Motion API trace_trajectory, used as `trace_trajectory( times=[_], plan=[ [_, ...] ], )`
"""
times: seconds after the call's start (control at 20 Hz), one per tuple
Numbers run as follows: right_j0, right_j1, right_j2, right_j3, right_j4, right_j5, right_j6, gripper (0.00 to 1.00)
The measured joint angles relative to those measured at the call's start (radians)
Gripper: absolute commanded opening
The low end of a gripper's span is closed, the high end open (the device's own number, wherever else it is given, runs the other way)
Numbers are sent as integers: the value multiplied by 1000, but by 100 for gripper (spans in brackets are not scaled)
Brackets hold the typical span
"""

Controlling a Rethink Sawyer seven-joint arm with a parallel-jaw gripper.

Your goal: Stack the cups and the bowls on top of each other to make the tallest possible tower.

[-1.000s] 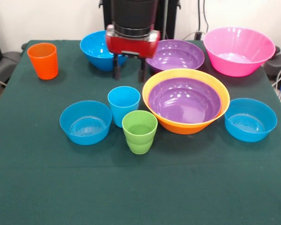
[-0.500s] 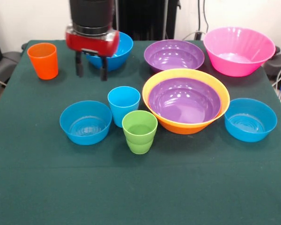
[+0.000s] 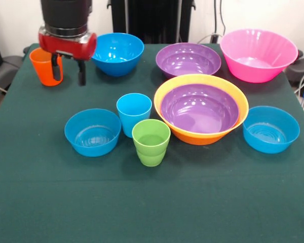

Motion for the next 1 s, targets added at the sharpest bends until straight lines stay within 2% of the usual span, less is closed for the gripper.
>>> trace_trajectory(
  times=[0.35, 1.0],
  plan=[
    [-54, 46, 50, -32, -54, 0, 0, 100],
    [-88, 117, 142, -67, -160, 1, 0, 100]
  ],
)
